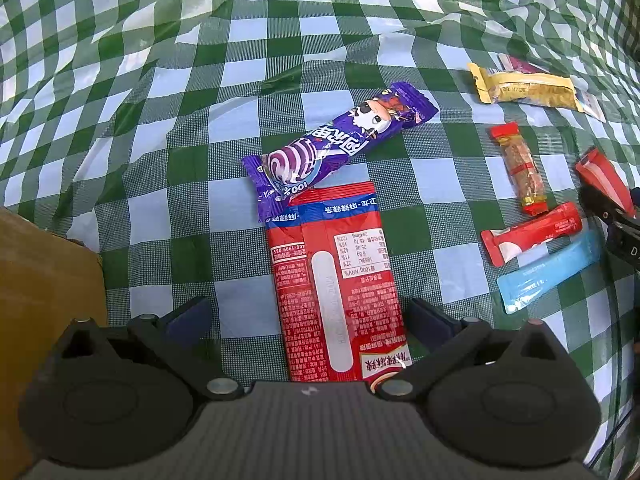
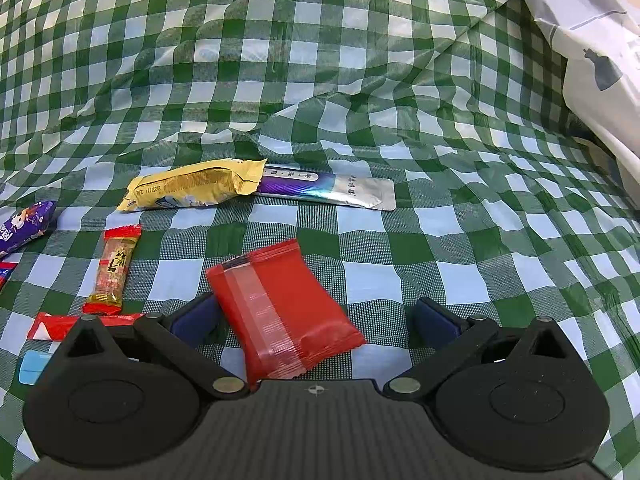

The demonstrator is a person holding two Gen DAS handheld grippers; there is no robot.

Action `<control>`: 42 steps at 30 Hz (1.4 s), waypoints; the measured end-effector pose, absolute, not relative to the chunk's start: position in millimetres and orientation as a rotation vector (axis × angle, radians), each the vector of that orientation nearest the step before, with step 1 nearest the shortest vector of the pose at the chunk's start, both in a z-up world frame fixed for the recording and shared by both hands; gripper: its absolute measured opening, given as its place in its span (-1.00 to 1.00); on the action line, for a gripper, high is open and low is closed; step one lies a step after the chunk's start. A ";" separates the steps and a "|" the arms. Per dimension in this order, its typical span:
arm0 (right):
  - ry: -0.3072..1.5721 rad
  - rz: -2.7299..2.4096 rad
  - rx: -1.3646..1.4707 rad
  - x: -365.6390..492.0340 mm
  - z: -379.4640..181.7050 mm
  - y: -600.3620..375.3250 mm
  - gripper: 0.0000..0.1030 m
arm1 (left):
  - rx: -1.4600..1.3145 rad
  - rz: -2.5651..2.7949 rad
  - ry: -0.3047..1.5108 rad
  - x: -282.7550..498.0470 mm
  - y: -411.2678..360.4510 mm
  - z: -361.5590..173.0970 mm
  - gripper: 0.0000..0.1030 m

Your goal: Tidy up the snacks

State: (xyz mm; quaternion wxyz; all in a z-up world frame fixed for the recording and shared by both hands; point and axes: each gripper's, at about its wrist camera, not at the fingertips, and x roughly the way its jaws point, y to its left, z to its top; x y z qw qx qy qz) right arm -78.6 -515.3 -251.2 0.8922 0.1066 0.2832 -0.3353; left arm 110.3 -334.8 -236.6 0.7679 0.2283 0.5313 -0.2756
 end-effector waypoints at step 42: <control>0.406 -0.408 0.502 -203.7 -51.5 -138.7 -0.15 | 0.260 -0.650 0.959 -41.2 -2.8 12.1 0.00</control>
